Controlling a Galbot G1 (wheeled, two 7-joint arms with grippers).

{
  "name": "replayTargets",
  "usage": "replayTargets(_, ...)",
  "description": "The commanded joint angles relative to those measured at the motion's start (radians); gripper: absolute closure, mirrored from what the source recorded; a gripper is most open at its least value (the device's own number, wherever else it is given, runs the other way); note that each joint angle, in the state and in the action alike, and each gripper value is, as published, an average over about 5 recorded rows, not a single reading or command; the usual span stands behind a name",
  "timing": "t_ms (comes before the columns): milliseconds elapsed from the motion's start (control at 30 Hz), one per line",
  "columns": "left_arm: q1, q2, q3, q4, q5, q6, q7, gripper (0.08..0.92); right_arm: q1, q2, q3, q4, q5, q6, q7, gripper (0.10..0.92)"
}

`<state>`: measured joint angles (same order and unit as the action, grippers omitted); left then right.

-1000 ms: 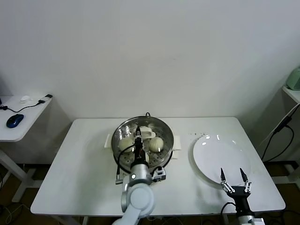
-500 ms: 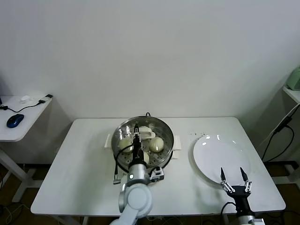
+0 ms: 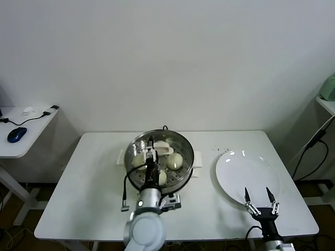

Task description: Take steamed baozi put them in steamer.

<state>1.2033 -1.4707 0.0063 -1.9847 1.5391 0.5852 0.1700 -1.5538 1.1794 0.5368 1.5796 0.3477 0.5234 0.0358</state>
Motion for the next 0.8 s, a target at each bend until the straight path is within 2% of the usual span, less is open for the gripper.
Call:
replayTargets(33, -0.010, 0.002, 0.017, -0.020, 0.002, 0.021, 0.032, 0.187, -0.025, -0.032, -0.026, 0.010, 0.041, -0.010, 0.027, 0.203)
replayTargets(233, 0.066, 0.035, -0.028, -0.110, -0.195, -0.073, -0.086, 0.177, -0.039, -0.057, -0.034, 0.016, 0.013, -0.027, 0.058, 0.203)
replayTargets(400, 0.140, 0.051, -0.181, -0.169, -0.557, -0.213, -0.236, 0.177, -0.041, -0.054, -0.025, 0.028, -0.001, -0.024, 0.058, 0.203)
replayTargets(467, 0.166, 0.054, -0.264, -0.187, -0.722, -0.295, -0.271, 0.177, -0.041, -0.055, -0.022, 0.030, -0.004, -0.022, 0.058, 0.203)
replayTargets(567, 0.204, 0.050, -0.430, -0.206, -1.008, -0.435, -0.284, 0.177, -0.041, -0.056, -0.020, 0.028, -0.005, -0.023, 0.059, 0.203)
replayTargets(667, 0.238, 0.049, -0.613, -0.195, -1.314, -0.558, -0.254, 0.177, -0.038, -0.055, -0.022, 0.025, -0.004, -0.032, 0.060, 0.203)
replayTargets(800, 0.291, 0.102, -0.809, -0.105, -1.672, -0.634, -0.212, 0.177, -0.036, -0.056, -0.027, 0.026, -0.002, -0.057, 0.061, 0.203)
